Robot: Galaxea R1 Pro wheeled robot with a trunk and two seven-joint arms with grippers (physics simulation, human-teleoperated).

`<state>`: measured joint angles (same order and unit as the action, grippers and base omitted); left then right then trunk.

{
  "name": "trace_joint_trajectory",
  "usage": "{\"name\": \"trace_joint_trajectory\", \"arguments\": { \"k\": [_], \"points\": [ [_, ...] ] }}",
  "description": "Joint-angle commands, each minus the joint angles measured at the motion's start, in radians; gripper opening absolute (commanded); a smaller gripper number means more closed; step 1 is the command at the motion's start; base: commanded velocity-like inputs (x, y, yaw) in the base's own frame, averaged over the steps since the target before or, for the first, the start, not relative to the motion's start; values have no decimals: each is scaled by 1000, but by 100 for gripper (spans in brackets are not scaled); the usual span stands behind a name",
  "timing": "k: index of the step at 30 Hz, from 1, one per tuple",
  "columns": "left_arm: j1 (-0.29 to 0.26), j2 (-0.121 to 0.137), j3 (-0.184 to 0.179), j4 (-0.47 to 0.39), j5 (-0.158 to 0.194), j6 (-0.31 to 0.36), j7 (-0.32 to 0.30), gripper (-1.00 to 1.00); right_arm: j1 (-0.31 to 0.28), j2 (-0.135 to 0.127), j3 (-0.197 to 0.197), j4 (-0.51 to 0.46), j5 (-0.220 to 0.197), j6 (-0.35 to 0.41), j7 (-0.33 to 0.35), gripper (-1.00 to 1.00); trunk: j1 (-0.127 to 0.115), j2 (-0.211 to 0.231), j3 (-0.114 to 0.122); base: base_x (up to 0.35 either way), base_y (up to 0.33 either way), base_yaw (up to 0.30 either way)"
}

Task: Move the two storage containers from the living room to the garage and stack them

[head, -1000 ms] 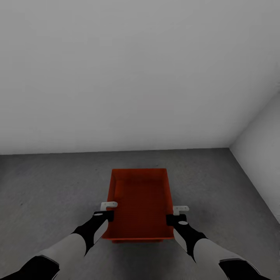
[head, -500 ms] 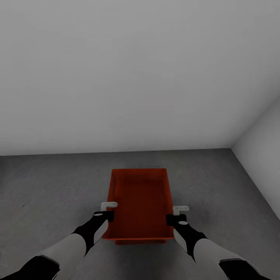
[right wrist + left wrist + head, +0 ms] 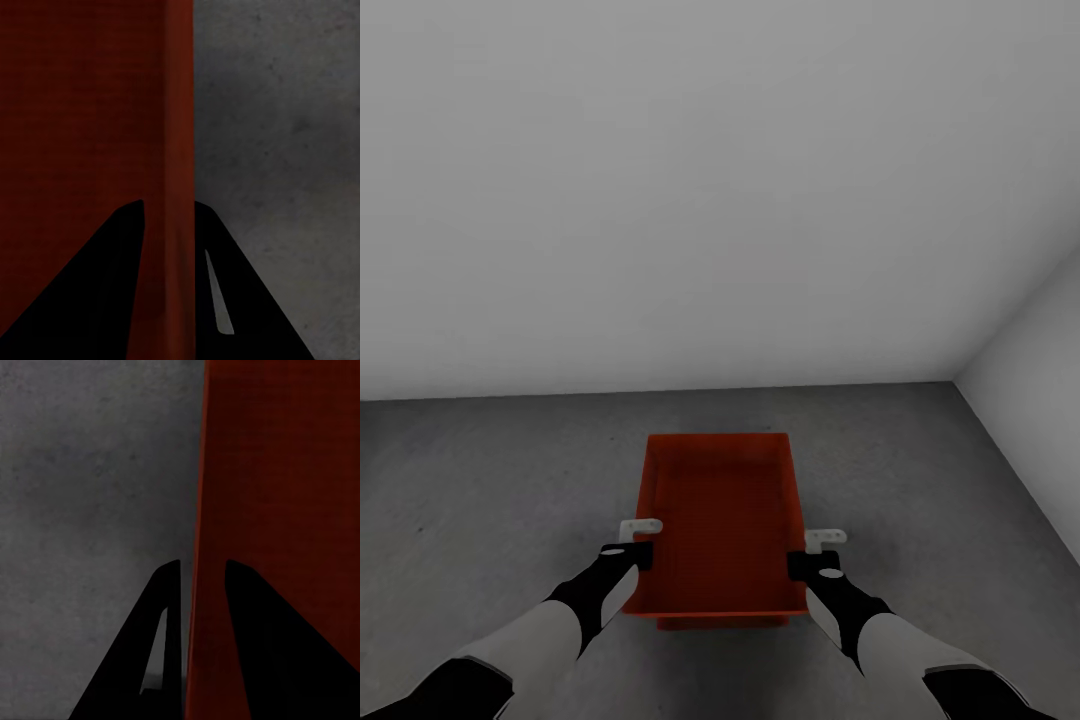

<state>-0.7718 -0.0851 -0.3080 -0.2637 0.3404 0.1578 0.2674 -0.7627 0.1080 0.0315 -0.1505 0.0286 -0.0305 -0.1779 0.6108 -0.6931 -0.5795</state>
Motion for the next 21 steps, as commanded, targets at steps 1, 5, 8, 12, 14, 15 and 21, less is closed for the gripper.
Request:
{"name": "trace_joint_trajectory", "arguments": {
  "k": [1,5,8,12,14,15,21],
  "points": [
    [-1,54,52,-5,-23,-19,19,-100,0,0,5,3,-10,-2,8,-100,0,-1,-1,0,0,0],
    [-1,54,52,-5,-23,-20,19,-100,0,1,5,3,-10,-2,7,-100,0,-1,-1,0,0,0],
    [-1,54,52,-5,-23,-20,19,-100,0,0,5,3,-10,-1,9,-100,0,-1,-2,0,0,0],
    [-1,54,52,-5,-23,-20,19,-100,0,0,5,3,-9,-2,9,-100,0,-1,-6,0,0,0],
    [-1,53,52,-5,-23,-20,19,-100,0,0,5,3,-9,-2,9,-100,0,-1,-9,0,0,0],
    [-1,53,52,-6,-23,-20,19,-100,0,0,5,3,-9,-2,9,-100,0,-1,-11,0,0,0],
    [-1,53,52,-7,-23,-20,19,-100,0,0,5,3,-9,-2,9,-100,0,-1,-20,0,0,0]
  ]
}}
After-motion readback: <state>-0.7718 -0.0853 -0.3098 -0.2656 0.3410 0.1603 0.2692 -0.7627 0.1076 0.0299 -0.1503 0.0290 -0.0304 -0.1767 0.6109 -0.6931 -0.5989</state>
